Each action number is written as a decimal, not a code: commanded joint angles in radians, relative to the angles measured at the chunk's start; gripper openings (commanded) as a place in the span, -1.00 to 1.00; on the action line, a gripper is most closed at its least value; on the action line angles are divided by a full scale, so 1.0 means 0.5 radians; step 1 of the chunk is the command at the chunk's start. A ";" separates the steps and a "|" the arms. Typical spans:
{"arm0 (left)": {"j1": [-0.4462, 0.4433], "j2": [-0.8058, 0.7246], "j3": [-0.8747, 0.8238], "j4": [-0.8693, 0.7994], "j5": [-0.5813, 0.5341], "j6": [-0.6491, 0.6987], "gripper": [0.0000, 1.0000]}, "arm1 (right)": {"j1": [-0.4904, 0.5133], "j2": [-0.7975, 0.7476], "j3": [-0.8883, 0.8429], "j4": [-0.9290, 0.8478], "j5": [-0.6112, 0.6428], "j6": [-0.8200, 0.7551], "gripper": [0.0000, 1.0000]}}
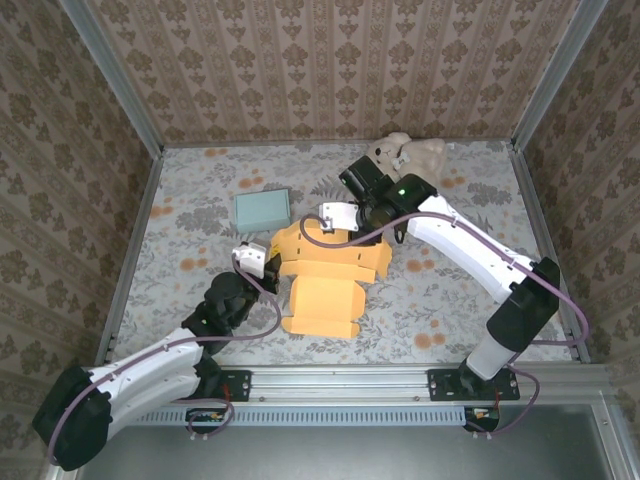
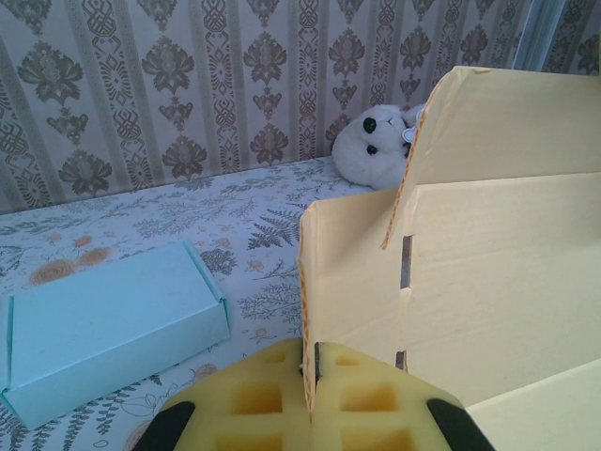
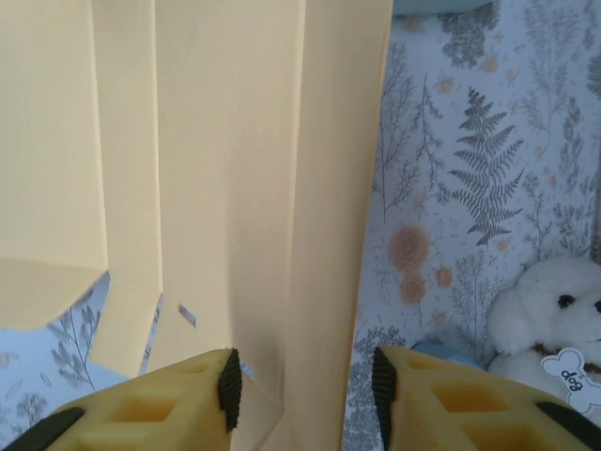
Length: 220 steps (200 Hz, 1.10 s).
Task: Fold the paper box
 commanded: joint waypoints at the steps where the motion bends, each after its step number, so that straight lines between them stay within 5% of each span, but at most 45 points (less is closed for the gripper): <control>1: 0.017 -0.016 -0.029 0.083 0.006 0.035 -1.00 | -0.025 0.034 0.128 -0.208 -0.024 -0.182 -0.17; 83: 0.014 -0.018 -0.027 0.086 0.025 0.028 -1.00 | -0.028 0.191 0.255 -0.286 -0.106 -0.151 -0.28; 192: 0.021 0.019 -0.006 0.073 0.011 0.023 -1.00 | -0.049 0.211 0.269 -0.324 -0.091 -0.081 -1.00; 220: 0.026 0.004 0.027 0.000 -0.033 -0.020 -0.85 | -0.059 0.219 0.292 -0.306 -0.003 0.071 -1.00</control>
